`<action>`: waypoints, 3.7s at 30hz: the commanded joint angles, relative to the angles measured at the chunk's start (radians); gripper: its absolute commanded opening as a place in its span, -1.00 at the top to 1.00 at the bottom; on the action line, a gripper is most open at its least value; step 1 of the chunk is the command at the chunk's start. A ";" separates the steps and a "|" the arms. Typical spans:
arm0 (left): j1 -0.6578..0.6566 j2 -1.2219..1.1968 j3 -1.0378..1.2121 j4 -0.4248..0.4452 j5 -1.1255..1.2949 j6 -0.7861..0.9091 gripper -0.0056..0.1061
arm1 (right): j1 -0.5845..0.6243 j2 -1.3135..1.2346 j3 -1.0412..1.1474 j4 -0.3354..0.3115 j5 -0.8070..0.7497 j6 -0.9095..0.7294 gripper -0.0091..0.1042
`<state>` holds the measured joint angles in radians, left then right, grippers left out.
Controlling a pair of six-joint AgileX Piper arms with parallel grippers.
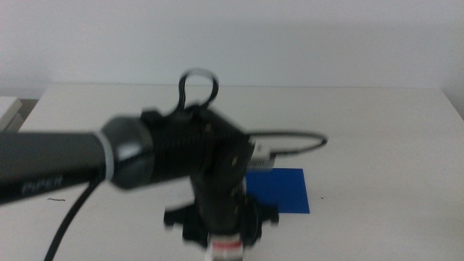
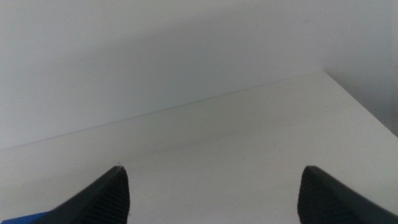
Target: Use one arm to grab the shoe from the table and place it on the mat.
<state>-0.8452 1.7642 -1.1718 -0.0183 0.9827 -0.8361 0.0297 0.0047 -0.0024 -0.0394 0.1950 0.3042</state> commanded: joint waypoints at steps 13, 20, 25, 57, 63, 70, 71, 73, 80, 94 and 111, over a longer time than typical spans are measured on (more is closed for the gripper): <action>0.183 0.316 -0.620 -0.021 0.238 0.297 0.93 | 0.002 -0.005 0.002 -0.006 -0.009 -0.004 -0.56; 0.175 0.414 -0.758 -0.058 0.238 0.532 0.93 | 0.002 -0.005 0.002 -0.006 -0.009 -0.004 -0.56; 0.174 0.414 -0.748 -0.139 0.238 1.244 0.93 | 0.002 -0.005 0.002 -0.006 -0.009 -0.004 -0.56; 0.198 0.482 -0.695 -0.123 0.238 1.989 0.33 | 0.002 -0.005 0.002 -0.006 -0.009 -0.004 -0.56; 0.198 0.482 -0.695 -0.137 0.238 1.987 -0.49 | 0.002 -0.005 0.002 -0.006 -0.009 -0.004 -0.56; 0.198 0.424 -0.705 -0.120 0.238 1.952 -0.78 | 0.002 -0.005 0.002 -0.006 -0.009 -0.004 -0.56; 0.199 0.393 -0.705 -0.111 0.238 1.935 -0.78 | 0.002 -0.005 0.002 -0.006 -0.009 -0.004 -0.56; 0.219 0.319 -0.705 -0.104 0.238 1.854 -0.78 | 0.002 -0.005 0.002 -0.006 -0.009 -0.004 -0.56; 0.420 -0.039 -0.613 -0.347 0.238 1.645 -0.78 | 0.002 -0.005 0.002 -0.006 -0.009 -0.004 -0.56; 0.802 -0.930 0.220 -0.365 -0.304 1.319 -0.78 | 0.002 -0.005 0.002 -0.006 -0.009 -0.004 -0.56; 0.724 -1.494 1.031 0.151 -1.034 0.617 -0.78 | 0.002 -0.005 0.002 -0.006 -0.009 -0.004 -0.56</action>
<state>-0.1027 0.3073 -0.1918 0.0247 0.0374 -0.0704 0.0297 0.0047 -0.0024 -0.0394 0.1950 0.3042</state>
